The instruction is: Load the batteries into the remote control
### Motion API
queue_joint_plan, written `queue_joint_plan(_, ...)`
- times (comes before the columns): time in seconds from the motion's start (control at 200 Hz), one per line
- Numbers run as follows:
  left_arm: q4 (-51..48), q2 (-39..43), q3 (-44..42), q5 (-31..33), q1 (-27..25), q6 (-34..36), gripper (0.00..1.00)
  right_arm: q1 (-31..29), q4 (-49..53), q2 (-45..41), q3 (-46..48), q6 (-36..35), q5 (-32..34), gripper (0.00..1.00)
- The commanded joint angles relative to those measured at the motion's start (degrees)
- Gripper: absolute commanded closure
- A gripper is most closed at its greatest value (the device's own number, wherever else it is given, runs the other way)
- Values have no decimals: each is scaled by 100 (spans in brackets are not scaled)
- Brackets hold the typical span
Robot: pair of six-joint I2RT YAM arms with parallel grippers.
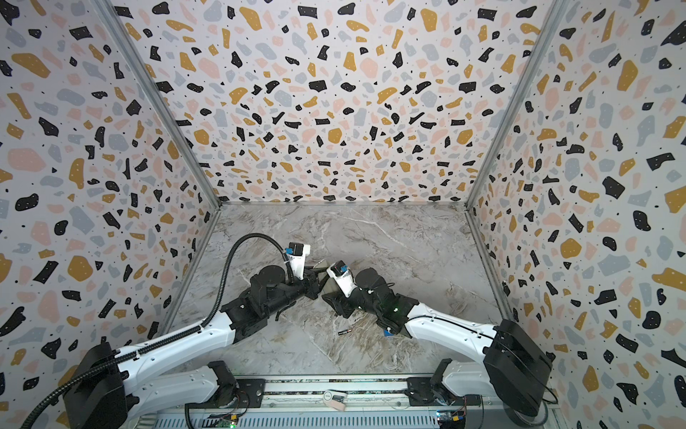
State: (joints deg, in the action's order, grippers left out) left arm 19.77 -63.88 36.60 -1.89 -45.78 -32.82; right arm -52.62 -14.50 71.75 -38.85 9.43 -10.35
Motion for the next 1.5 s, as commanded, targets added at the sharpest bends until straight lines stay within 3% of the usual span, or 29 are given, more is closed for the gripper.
queue_joint_plan(0.0,-4,33,168,223,43,-39,100,-81,-332,-402,45,-244,-291,67)
queue_joint_plan(0.07,-195,-44,253,358,56,-36,100,-80,-465,-524,157,-252,-347,51)
queue_joint_plan(0.175,-379,-182,347,465,52,-51,100,-79,-444,-618,184,-309,-355,39)
queue_joint_plan(0.546,-873,-259,297,507,335,-248,100,-80,-89,-999,354,-697,-448,18)
queue_joint_plan(1.186,-1007,-108,-11,-166,562,-354,100,-56,-21,-1888,643,-1846,-1502,16)
queue_joint_plan(1.492,-953,-203,-148,-880,570,-402,100,18,31,-2095,681,-2211,-1083,17)
